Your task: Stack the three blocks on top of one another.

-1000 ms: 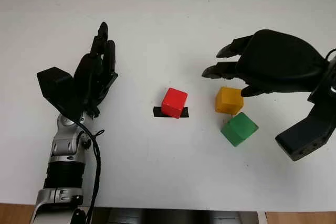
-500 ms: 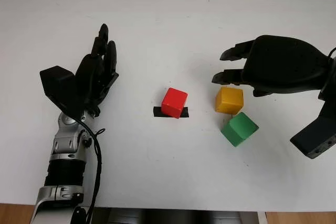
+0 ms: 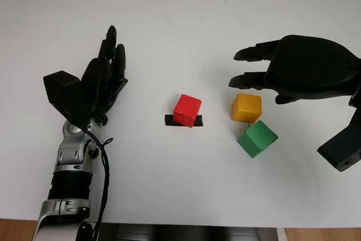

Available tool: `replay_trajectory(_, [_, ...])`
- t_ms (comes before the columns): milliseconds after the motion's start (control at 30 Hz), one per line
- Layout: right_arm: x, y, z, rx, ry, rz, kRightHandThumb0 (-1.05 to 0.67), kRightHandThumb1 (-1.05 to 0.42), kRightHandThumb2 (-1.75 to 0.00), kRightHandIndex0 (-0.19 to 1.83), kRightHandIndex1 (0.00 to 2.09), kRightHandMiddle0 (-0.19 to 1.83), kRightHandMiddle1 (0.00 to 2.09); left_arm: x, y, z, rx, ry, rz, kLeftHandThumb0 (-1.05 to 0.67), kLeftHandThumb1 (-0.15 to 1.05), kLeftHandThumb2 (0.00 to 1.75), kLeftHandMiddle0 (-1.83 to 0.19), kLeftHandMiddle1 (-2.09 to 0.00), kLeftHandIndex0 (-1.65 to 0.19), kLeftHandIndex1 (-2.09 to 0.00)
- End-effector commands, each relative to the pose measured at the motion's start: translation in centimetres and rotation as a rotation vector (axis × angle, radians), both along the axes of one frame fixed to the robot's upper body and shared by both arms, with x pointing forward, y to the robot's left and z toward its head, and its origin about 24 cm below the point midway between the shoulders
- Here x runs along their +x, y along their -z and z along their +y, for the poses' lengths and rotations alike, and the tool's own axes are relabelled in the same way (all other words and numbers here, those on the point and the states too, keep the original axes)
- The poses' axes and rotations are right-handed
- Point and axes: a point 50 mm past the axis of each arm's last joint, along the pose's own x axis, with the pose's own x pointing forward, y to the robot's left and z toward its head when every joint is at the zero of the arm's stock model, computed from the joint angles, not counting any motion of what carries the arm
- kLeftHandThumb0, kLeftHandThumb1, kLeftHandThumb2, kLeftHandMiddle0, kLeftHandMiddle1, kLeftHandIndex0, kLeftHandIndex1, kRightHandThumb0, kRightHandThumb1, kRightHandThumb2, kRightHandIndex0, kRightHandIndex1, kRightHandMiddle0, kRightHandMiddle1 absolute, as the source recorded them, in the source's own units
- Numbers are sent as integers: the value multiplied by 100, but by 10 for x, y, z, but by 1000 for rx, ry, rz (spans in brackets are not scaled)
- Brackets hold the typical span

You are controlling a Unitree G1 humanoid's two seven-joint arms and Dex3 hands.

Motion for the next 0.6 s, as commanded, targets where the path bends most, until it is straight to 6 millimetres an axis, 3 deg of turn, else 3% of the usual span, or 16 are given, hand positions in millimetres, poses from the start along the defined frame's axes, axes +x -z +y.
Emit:
replay_trajectory(0, [1, 4, -3, 18, 10, 0, -45, -79, -6, 49, 6, 53, 23, 0, -5, 2, 4, -7, -20, -75, 105, 64, 18, -5, 18, -5])
replay_trajectory(567, [3, 28, -8, 98, 20, 71, -39, -79, -5, 44, 4, 53, 22, -1, -7, 1, 71, -23, -49, -77, 105, 60, 14, -6, 15, -6])
